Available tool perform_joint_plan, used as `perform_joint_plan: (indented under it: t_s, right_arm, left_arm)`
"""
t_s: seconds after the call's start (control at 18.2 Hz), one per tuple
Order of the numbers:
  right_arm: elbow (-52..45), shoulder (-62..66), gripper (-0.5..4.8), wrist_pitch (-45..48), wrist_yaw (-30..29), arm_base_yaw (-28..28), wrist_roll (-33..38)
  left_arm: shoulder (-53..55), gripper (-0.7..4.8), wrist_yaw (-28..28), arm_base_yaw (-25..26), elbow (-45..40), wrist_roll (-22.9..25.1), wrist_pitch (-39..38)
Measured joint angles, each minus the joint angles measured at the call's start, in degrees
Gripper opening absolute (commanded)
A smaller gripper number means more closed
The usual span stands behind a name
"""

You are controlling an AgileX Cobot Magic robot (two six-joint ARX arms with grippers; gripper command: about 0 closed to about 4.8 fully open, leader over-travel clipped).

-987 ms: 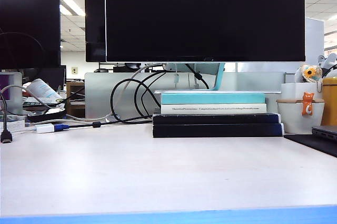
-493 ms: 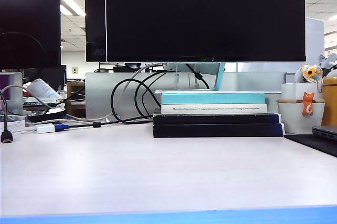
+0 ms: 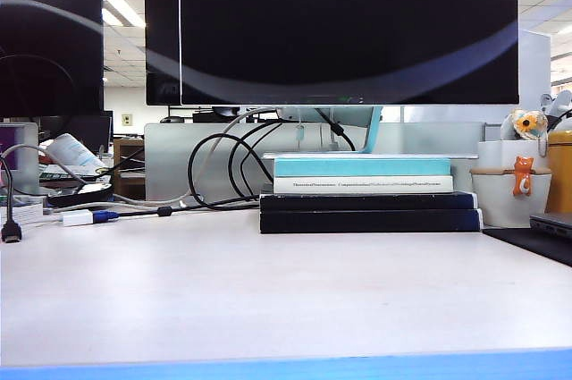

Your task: Unfold the white charging cable into a straight cable.

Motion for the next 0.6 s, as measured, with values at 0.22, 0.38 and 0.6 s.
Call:
perform_joint_plan:
  t_s: [0.22,0.38,0.6]
  right_arm:
    - [0.0,1.11,1.82,-0.94,-1.97,-0.04,0.0]
    - [0.02,1.31,2.79,-1.07,-5.99,-0.07,0.0]
    - [0.0,2.82,3.8,-1.97,-9.03,-0.07,0.0]
  left_arm:
    - [0.0,-0.06,-8.74,-8.37,-0.44,5.73,-4.63]
    - [0.22,4.35,-19.5,-11.23,-2.67,6.49,-3.91]
    - [0.2,4.79,-18.01,-11.21,-2.67,2.64,-4.44]
